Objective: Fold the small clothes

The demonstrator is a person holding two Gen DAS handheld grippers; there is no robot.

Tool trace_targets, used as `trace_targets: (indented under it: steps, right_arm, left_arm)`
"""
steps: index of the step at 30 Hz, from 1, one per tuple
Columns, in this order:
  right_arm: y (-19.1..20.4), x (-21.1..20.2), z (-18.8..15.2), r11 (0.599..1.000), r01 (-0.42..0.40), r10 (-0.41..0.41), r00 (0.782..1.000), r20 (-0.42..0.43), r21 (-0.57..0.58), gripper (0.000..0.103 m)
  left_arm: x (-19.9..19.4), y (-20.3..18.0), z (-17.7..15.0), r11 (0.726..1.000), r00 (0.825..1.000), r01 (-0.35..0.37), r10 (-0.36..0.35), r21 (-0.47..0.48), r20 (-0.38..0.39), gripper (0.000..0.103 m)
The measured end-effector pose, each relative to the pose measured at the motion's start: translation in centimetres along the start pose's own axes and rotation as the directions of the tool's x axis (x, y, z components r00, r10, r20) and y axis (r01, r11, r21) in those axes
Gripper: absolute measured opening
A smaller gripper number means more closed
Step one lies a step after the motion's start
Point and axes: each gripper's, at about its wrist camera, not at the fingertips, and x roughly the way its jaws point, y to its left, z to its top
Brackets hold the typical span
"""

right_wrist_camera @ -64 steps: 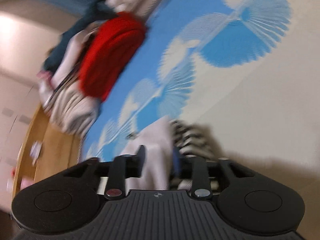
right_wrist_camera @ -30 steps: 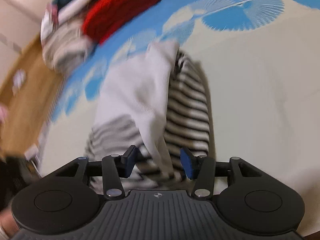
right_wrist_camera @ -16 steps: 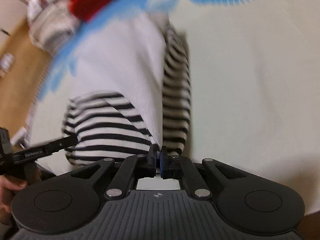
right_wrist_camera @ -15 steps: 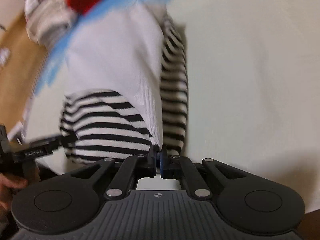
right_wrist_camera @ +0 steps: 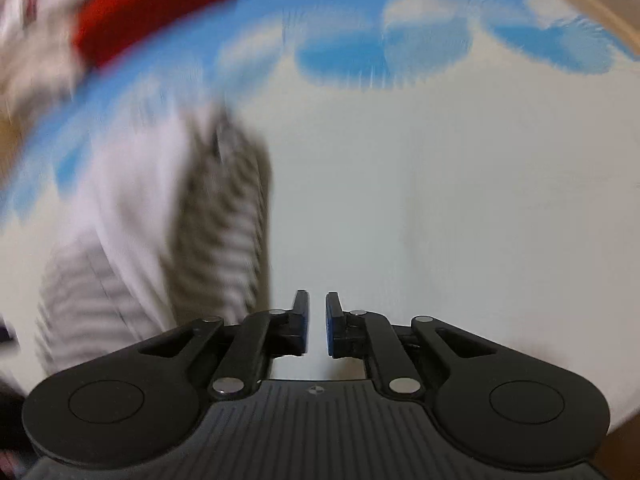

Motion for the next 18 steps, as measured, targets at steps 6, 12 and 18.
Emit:
trace_targets:
  steps: [6, 12, 18]
  right_arm:
    - [0.6, 0.7, 2.8, 0.945, -0.252, 0.236, 0.967, 0.097, 0.208, 0.051]
    - [2.5, 6.1, 3.8, 0.929, -0.227, 0.230, 0.973, 0.023, 0.292, 0.052]
    - [2.9, 9.9, 5.0, 0.866, -0.317, 0.335, 0.942, 0.021, 0.387, 0.005]
  left_arm:
    - [-1.3, 1.3, 3.3, 1.000, 0.998, 0.026, -0.027, 0.012, 0.060, 0.087]
    - [-0.5, 2.3, 5.1, 0.997, 0.994, 0.073, -0.076, 0.040, 0.075, 0.087]
    - [2.0, 1.9, 7.3, 0.990, 0.991, 0.120, -0.124, 0.073, 0.057, 0.087]
